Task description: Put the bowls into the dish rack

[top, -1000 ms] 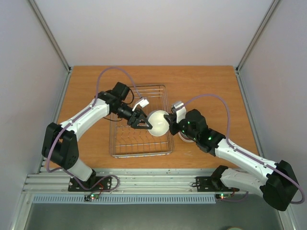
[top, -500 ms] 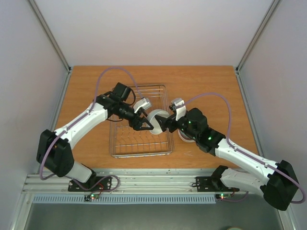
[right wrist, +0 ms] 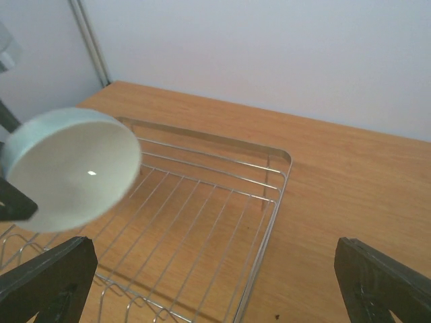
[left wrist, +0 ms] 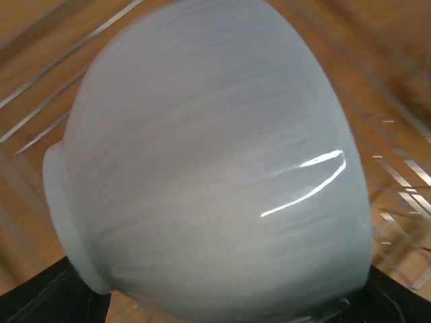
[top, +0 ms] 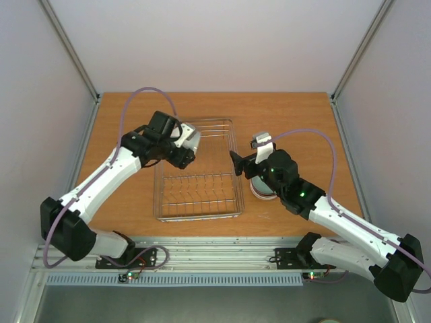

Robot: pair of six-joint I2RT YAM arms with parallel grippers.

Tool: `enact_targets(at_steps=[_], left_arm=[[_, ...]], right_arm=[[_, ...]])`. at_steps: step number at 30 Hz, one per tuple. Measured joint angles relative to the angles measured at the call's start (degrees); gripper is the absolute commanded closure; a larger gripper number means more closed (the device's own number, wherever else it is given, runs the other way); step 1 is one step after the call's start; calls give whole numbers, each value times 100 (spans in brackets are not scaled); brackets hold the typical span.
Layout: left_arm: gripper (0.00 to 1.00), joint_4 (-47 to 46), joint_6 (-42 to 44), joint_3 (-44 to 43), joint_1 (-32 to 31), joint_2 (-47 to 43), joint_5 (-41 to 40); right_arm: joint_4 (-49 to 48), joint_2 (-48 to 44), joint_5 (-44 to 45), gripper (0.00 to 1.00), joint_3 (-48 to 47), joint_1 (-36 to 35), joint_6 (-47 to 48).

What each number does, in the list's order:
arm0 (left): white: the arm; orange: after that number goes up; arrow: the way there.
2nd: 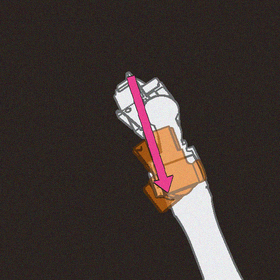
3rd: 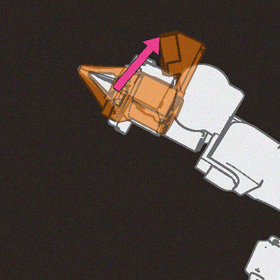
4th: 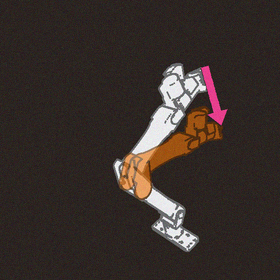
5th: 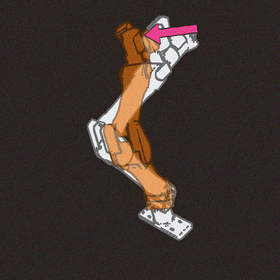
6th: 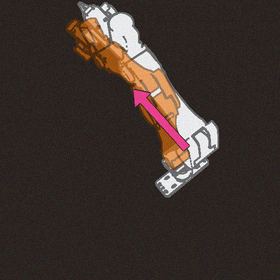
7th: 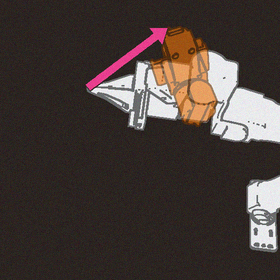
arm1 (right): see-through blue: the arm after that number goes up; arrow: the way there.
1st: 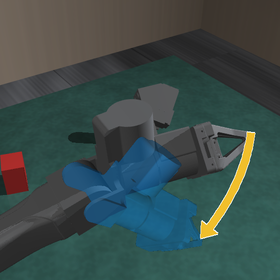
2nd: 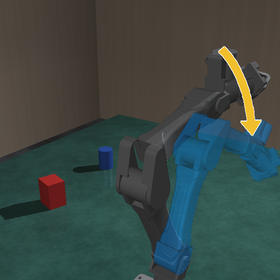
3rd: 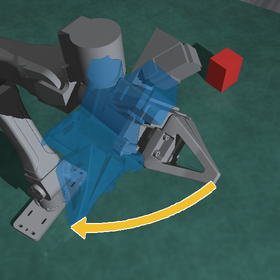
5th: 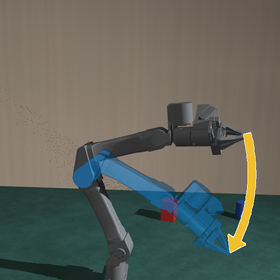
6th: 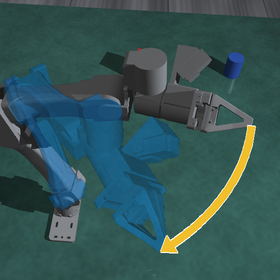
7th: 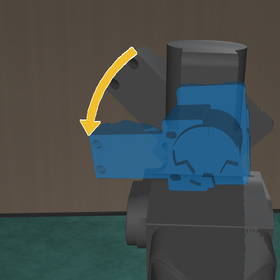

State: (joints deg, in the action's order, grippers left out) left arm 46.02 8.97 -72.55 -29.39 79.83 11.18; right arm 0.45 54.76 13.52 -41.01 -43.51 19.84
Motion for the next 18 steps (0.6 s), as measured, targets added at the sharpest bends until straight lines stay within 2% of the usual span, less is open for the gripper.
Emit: enact_targets(at_steps=[3,8,11,18], left_arm=[[100,258,-442,63,7,-280,-1038],[100,496,-859,326,4,-728,-1982],[100,710,-911,391,7,-813,-2356],[100,1064,-916,319,4,-619,-2583]], right_arm=[[24,0,66,2,2,0,-7],[13,-2,66,2,66,0,-85],[13,-31,72,2,195,0,-149],[168,-107,223,2,372,0,-310]])
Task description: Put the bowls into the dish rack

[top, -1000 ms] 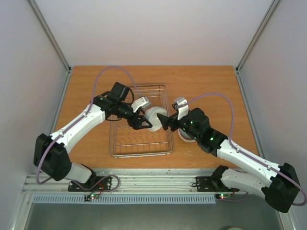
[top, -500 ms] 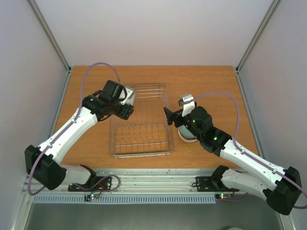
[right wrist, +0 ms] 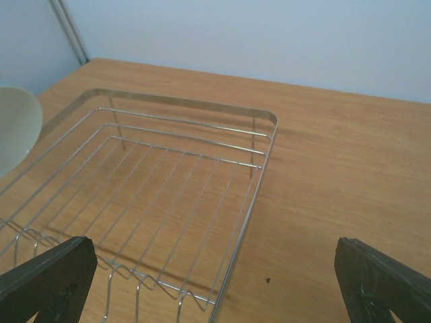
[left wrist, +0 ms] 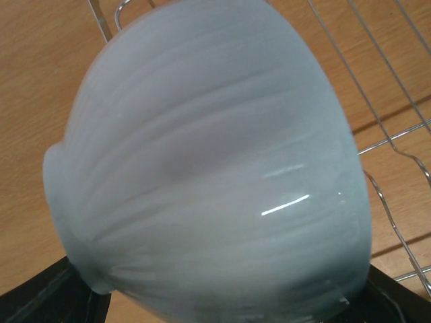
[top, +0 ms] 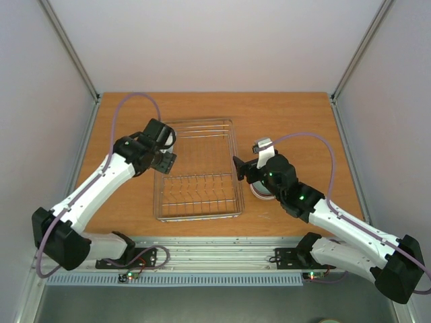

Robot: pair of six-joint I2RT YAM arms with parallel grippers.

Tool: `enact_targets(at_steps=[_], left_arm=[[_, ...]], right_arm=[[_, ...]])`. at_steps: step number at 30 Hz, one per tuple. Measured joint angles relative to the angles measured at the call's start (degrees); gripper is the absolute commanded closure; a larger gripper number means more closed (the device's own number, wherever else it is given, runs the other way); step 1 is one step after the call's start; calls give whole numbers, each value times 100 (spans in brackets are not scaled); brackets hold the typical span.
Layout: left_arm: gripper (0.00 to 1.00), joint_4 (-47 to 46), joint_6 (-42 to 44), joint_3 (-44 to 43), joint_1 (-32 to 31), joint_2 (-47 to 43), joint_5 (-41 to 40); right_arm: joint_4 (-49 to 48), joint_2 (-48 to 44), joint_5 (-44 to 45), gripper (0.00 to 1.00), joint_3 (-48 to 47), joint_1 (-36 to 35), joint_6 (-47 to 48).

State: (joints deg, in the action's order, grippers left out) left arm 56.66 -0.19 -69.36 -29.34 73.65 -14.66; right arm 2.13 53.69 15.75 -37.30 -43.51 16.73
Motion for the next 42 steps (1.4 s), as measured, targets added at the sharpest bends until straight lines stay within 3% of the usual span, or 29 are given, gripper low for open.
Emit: enact_targets(at_steps=[22,33,35,37,38,39,40,42], left_arm=[[100,1198,-190,-800,-225,863,509],[100,1213,-149,-927,-225,929,560],[100,1213,-120,-940,-225,920,527],[100,1209,-87,-964,-225,920,520],[100,1204,-83,-968,-225,909,522],[100,1204,-81,-968,-227,894,522],[100,1204,-70,-968,-227,866,518],[100,1185,-63,-944,-229,780,494]], right_arm=[[-310,750,162,2,192,0,-17],[-533,1137,133,5,181,0,-15],[-551,1314,114,14,101,0,2],[-557,1558,92,35,-76,0,39],[-549,1751,74,57,-254,0,66],[-549,1917,66,70,-411,0,90],[-544,2090,66,78,-584,0,96],[-551,2448,72,81,-964,0,90]])
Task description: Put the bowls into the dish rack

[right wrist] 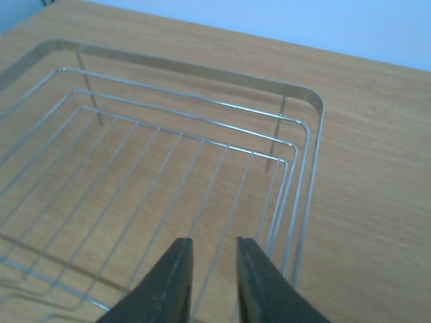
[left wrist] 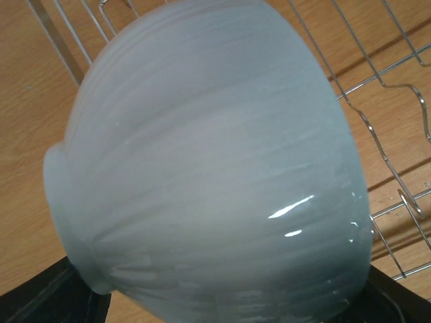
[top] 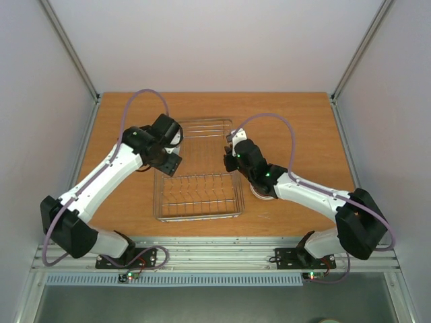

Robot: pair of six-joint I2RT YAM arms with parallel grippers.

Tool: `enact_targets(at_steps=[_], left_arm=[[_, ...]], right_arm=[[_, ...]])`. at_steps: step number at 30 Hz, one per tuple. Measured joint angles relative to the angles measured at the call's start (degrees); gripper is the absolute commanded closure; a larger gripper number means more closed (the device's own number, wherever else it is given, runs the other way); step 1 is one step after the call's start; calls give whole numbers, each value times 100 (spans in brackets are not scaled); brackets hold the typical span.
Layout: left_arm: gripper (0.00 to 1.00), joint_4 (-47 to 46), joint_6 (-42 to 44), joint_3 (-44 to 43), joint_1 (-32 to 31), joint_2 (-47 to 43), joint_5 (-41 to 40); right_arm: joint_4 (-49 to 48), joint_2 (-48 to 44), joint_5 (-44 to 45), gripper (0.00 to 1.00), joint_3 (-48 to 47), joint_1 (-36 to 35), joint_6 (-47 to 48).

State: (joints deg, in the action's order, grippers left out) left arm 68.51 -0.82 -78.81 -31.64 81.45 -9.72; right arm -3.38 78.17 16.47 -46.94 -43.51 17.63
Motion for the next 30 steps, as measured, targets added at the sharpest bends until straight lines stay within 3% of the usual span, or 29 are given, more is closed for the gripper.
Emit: enact_targets(at_steps=[4,8,13,30], left_arm=[[100,-9,92,98,0,-249,-177],[100,-15,238,101,7,-415,-343],[100,-17,289,101,37,-527,-345],[100,-17,275,514,138,-772,98]], right_arm=[[-13,256,57,79,-238,0,-85],[22,271,138,99,-238,11,-109],[151,496,-20,99,-402,79,-149],[153,2920,-1875,99,-2441,511,-92]])
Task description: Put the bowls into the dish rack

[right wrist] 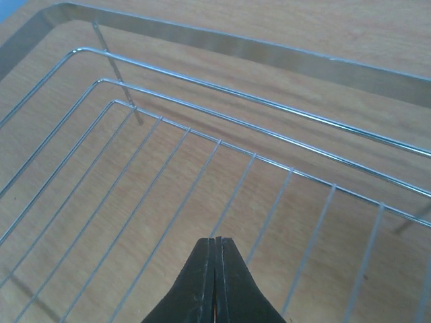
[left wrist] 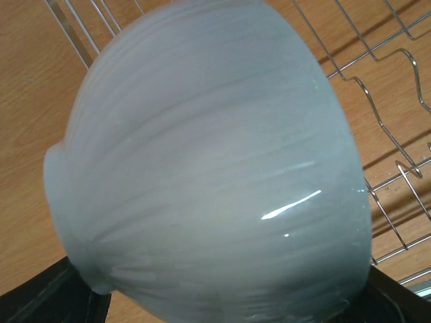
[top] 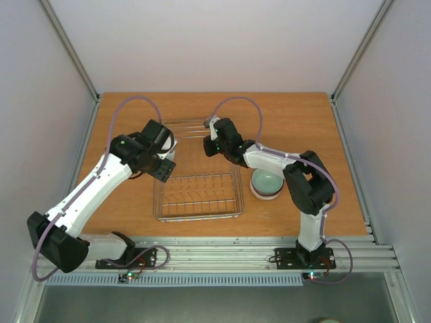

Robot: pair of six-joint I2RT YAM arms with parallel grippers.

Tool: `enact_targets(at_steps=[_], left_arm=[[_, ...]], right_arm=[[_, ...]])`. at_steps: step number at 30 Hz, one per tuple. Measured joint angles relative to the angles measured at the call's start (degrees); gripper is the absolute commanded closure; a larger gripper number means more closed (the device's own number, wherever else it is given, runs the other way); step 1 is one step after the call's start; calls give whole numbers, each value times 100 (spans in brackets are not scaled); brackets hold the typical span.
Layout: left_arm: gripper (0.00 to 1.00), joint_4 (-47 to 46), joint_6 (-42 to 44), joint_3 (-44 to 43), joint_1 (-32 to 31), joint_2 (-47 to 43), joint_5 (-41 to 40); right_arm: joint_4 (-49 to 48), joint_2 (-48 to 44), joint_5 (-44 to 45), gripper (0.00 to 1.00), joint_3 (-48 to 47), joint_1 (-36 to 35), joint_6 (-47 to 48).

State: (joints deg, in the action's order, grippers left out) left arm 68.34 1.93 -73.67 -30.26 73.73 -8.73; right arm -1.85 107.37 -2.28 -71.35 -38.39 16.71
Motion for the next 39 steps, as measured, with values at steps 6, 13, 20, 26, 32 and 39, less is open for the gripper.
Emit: enact_targets(at_steps=[6,13,20,26,32,39], left_arm=[[100,-2,0,59,107,-168,96],[100,0,-9,170,229,-249,216],[100,-4,-28,170,332,-247,236],[100,-4,-46,166,400,-201,232],[100,-2,-46,146,417,-197,192],[100,7,-46,52,433,-197,188]], right_arm=[[-28,778,-472,99,-498,162,-35],[-131,981,-671,99,-616,264,-2],[671,-503,-973,99,-229,151,-98],[1563,-2177,-824,99,-138,-1174,-151],[2778,-2846,-581,99,352,-2673,-184],[3936,-2826,-223,99,835,-3670,-437]])
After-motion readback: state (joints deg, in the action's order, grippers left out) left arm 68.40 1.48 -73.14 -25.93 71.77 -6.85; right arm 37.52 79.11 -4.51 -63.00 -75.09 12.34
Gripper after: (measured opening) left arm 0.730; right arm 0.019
